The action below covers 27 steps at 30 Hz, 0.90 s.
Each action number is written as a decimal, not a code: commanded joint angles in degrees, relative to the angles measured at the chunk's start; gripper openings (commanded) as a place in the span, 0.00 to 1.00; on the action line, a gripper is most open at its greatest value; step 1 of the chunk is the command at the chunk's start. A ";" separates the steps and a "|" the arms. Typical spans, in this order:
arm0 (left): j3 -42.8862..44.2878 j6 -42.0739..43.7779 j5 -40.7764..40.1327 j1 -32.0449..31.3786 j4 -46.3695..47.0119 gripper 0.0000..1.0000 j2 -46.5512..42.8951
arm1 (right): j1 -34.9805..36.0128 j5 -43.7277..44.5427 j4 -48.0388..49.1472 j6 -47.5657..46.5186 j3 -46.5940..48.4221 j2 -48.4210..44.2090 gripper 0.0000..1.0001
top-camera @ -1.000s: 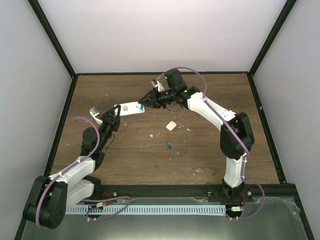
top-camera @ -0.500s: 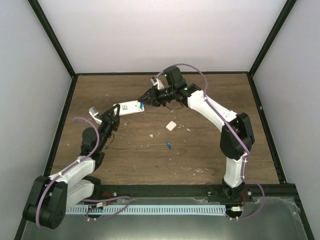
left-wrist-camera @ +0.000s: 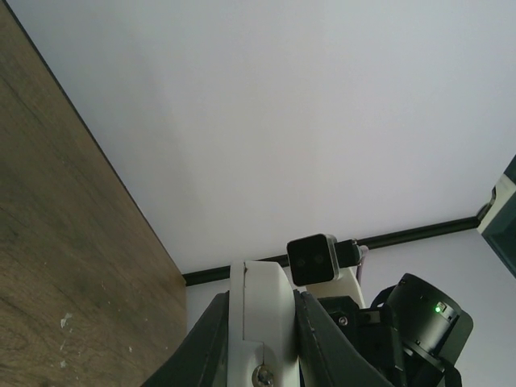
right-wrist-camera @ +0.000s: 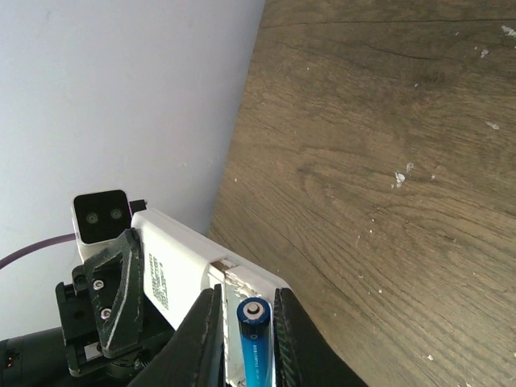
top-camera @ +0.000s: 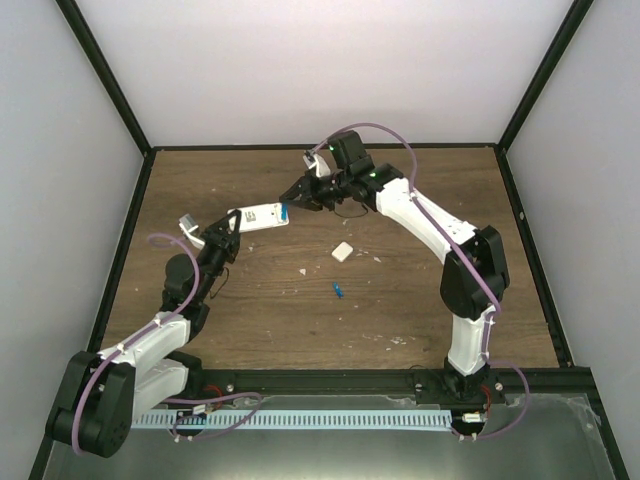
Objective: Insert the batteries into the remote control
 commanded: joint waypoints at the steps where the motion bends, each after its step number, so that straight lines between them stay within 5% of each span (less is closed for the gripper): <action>1: -0.14 0.70 -0.38 -0.18 0.86 0.00 -0.05 | -0.14 0.81 -1.15 -1.42 2.68 -1.96 0.11; 27: -0.05 0.57 -0.30 -0.20 0.60 0.00 0.06 | 0.39 -1.40 0.26 -2.24 3.27 -1.54 0.09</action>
